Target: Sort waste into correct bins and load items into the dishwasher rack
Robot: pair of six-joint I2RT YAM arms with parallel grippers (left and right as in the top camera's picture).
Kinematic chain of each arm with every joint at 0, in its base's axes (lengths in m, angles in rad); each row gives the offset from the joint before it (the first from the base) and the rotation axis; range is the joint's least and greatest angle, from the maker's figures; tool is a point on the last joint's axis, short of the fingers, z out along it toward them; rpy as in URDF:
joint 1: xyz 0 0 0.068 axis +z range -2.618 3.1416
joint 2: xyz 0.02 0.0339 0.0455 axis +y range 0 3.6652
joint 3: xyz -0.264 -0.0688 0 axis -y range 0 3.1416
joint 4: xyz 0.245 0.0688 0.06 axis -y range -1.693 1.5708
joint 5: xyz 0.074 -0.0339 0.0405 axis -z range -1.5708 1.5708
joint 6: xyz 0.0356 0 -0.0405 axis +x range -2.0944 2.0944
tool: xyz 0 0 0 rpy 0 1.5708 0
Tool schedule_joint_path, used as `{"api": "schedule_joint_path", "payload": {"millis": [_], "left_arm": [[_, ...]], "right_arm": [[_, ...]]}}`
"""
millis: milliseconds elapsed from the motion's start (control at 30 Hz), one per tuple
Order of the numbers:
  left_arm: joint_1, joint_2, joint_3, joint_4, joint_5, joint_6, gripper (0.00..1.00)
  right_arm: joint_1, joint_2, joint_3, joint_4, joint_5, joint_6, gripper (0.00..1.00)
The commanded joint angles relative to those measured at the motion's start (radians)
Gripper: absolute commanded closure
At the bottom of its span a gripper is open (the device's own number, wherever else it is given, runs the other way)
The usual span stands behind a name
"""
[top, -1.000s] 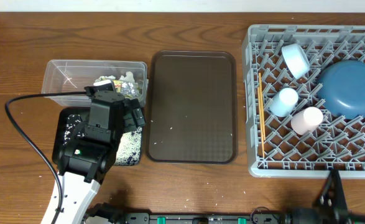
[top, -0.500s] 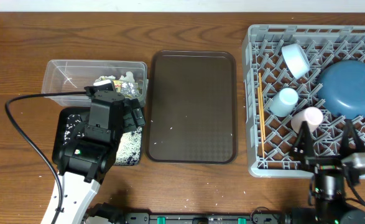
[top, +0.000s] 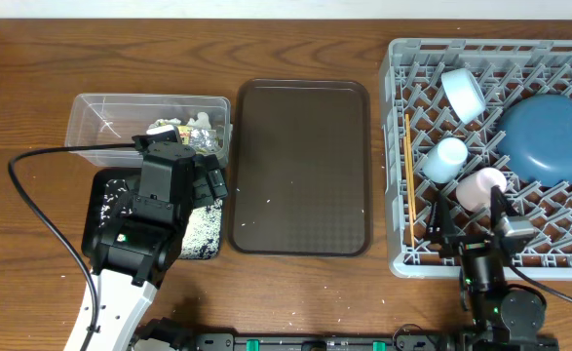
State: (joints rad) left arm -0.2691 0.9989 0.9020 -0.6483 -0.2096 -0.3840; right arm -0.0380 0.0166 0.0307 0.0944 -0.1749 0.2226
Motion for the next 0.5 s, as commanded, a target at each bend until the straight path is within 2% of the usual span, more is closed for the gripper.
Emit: {"api": "schedule_joint_path", "payload": {"millis": [0, 167, 300, 467], "left_arm": [[0.004, 0.0, 0.0, -0.002, -0.012, 0.017, 0.0], [0.004, 0.0, 0.0, -0.002, -0.012, 0.017, 0.0], [0.004, 0.0, 0.0, -0.002, -0.012, 0.017, 0.0], [0.004, 0.0, 0.0, -0.002, -0.012, 0.017, 0.0]], "right_arm": [[-0.005, -0.012, -0.026, -0.035, 0.012, -0.042, 0.01], [0.014, -0.012, -0.026, -0.159, 0.014, -0.216, 0.01], [0.035, -0.012, -0.026, -0.158, 0.025, -0.409, 0.01], [0.039, -0.012, -0.026, -0.163, 0.088, -0.447, 0.01]]}}
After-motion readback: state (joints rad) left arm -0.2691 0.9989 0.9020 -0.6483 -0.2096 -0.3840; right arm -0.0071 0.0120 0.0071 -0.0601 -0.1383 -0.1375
